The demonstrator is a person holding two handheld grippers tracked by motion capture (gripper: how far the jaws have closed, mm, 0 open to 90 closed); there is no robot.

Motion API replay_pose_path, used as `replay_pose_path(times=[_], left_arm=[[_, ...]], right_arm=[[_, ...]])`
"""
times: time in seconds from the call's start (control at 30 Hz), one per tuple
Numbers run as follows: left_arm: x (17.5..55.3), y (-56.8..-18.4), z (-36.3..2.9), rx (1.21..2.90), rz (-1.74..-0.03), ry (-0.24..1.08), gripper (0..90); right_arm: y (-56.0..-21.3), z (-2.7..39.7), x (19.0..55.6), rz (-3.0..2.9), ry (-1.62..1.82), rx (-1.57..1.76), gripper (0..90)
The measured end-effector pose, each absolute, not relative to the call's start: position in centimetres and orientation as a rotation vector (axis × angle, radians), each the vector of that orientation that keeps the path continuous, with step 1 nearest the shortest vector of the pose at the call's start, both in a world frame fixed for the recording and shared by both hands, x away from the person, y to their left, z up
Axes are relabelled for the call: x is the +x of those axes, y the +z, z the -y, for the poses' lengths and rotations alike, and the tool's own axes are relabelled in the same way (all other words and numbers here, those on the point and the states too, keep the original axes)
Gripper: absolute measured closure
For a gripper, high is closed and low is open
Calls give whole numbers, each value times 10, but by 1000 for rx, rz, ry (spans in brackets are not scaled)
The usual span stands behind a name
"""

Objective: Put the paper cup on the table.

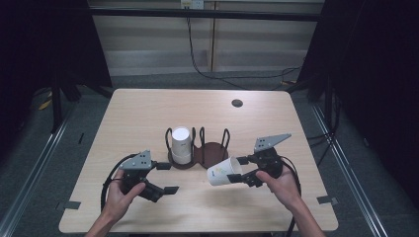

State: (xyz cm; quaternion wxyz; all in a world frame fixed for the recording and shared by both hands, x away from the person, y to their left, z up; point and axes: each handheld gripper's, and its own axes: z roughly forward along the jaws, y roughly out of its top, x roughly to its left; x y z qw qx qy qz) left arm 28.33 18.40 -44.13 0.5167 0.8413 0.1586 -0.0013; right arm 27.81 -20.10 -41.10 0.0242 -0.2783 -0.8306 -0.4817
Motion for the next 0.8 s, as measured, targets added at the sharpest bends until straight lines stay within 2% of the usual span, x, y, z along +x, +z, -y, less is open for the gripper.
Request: replay_pose_path(times=[0.8], left_arm=[[284, -444, -195, 2020, -394, 2, 160]], right_arm=[[-392, 235, 299, 2738, -1227, -1044, 286]])
